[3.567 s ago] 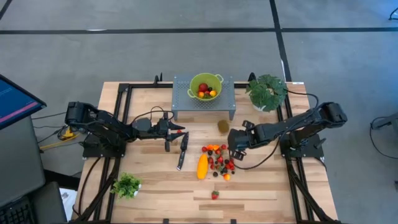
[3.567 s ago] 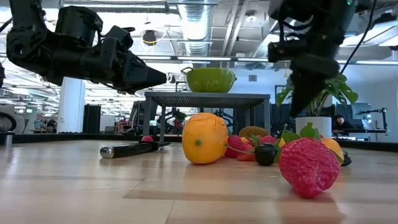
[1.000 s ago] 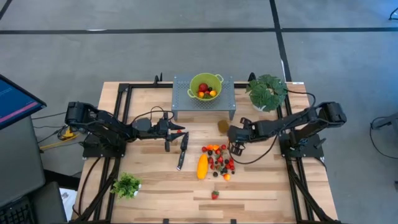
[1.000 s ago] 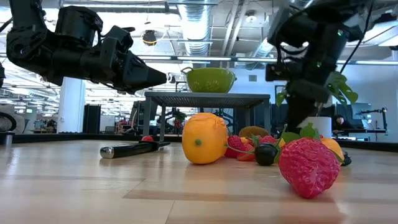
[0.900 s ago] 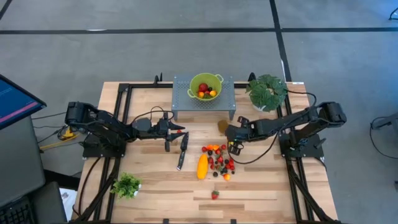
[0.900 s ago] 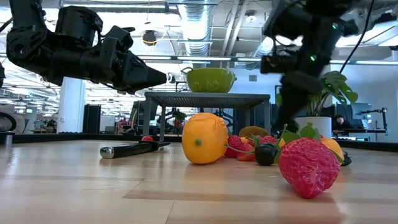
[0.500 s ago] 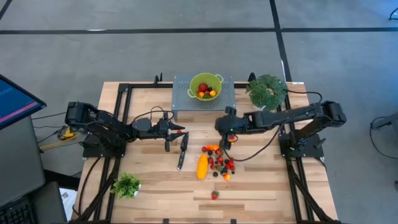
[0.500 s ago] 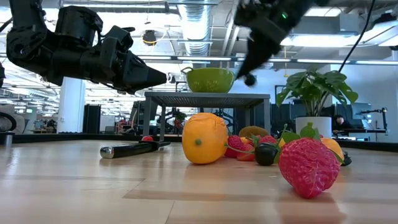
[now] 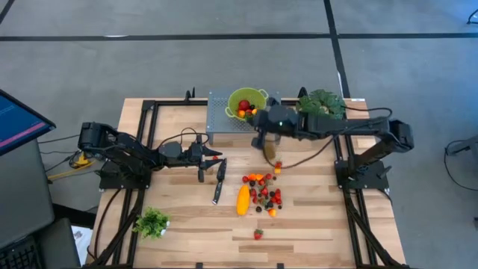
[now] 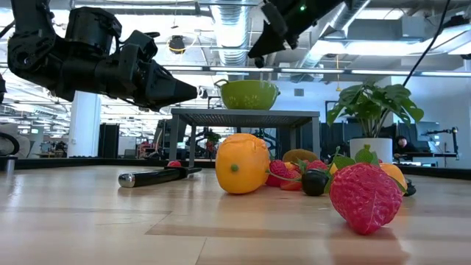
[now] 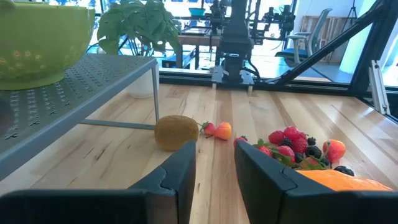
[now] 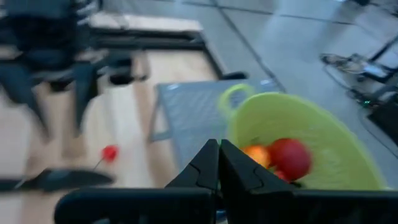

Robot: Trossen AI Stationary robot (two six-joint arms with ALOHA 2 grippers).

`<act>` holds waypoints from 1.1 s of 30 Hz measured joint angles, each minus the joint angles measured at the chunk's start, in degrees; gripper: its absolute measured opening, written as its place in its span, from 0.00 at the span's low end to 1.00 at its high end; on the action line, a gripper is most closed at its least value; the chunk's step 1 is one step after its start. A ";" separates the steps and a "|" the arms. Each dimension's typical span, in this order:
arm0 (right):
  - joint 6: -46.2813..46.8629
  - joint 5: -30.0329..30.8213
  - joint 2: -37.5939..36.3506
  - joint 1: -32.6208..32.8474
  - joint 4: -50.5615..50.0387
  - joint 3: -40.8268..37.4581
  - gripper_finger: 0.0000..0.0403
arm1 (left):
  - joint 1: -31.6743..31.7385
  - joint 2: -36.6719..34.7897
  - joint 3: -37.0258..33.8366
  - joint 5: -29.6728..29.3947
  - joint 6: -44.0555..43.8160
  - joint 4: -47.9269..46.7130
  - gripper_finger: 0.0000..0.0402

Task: Pick & Place Fruit
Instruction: Put the black cherry into the green strainer bowl on the shelf

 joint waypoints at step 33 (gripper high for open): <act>3.19 -1.57 0.57 -8.76 0.19 0.01 0.05 | -0.01 0.00 -0.01 0.16 0.02 0.00 0.26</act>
